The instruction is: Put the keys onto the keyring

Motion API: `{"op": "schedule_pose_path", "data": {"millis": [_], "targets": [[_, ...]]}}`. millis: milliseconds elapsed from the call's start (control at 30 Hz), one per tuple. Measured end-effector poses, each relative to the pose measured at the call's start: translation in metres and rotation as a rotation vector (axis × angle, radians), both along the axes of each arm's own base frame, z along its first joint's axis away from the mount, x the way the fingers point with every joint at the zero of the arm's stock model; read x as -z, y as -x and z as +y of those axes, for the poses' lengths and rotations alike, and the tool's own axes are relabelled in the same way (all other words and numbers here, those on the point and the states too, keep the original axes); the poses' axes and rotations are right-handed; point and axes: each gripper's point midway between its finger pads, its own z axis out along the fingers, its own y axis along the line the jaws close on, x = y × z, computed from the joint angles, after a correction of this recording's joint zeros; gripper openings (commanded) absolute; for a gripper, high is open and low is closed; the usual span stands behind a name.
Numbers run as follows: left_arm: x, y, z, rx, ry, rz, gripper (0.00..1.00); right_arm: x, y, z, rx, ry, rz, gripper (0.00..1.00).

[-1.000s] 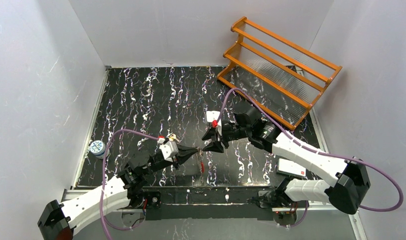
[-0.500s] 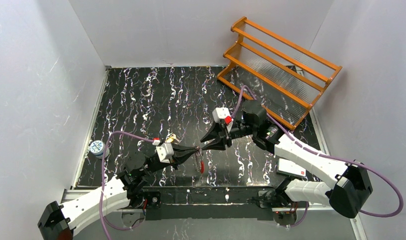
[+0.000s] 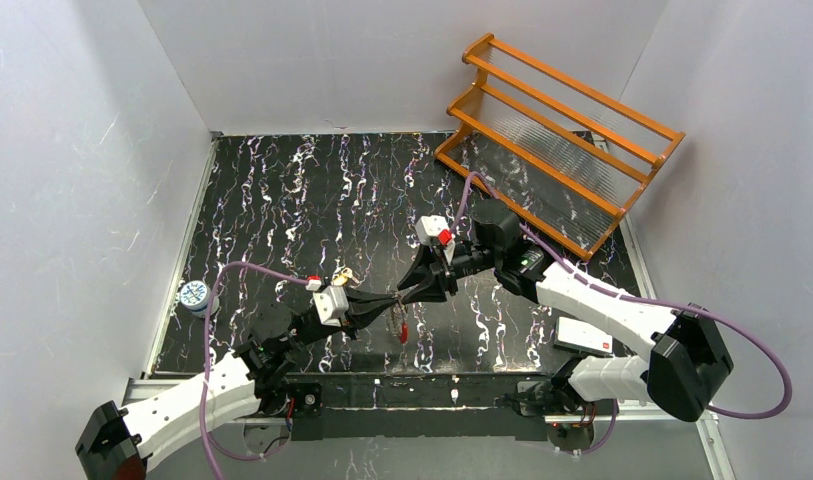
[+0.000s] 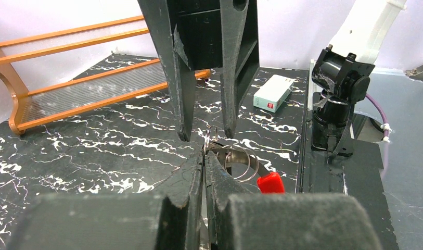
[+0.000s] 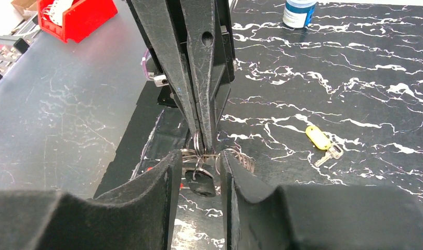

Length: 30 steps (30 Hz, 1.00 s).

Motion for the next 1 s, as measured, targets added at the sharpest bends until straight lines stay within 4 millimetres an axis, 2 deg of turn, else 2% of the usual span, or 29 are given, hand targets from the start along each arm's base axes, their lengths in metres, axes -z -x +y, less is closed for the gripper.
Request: {"op": "schedule_pose_path", "data": {"millis": [133, 267, 367, 500, 633, 733, 867, 1000], "targets": [[0.001, 0.000, -0.001, 0.002, -0.002, 0.001, 0.00, 0.003, -0.001, 0.001, -0.001, 0.006, 0.005, 0.22], [0.001, 0.000, -0.001, 0.003, -0.003, 0.002, 0.00, 0.008, -0.002, 0.002, -0.002, 0.018, 0.018, 0.15], [0.002, 0.000, -0.001, 0.005, -0.004, 0.003, 0.00, 0.009, -0.002, 0.002, -0.002, 0.021, 0.019, 0.01], [0.002, 0.001, -0.002, 0.009, -0.001, 0.011, 0.00, 0.009, -0.002, 0.003, -0.002, 0.021, 0.017, 0.01], [0.002, 0.001, -0.001, 0.006, 0.004, 0.025, 0.21, 0.010, -0.003, 0.002, 0.001, 0.031, 0.018, 0.01], [0.003, -0.003, 0.001, -0.015, 0.000, 0.031, 0.29, 0.011, -0.005, 0.001, 0.014, 0.064, 0.023, 0.01], [0.009, -0.009, 0.003, -0.052, -0.068, 0.038, 0.32, 0.009, -0.013, 0.001, 0.040, 0.120, 0.009, 0.01], [0.004, -0.017, 0.007, -0.091, -0.155, 0.018, 0.33, 0.010, -0.022, 0.001, 0.067, 0.185, -0.011, 0.01]]}}
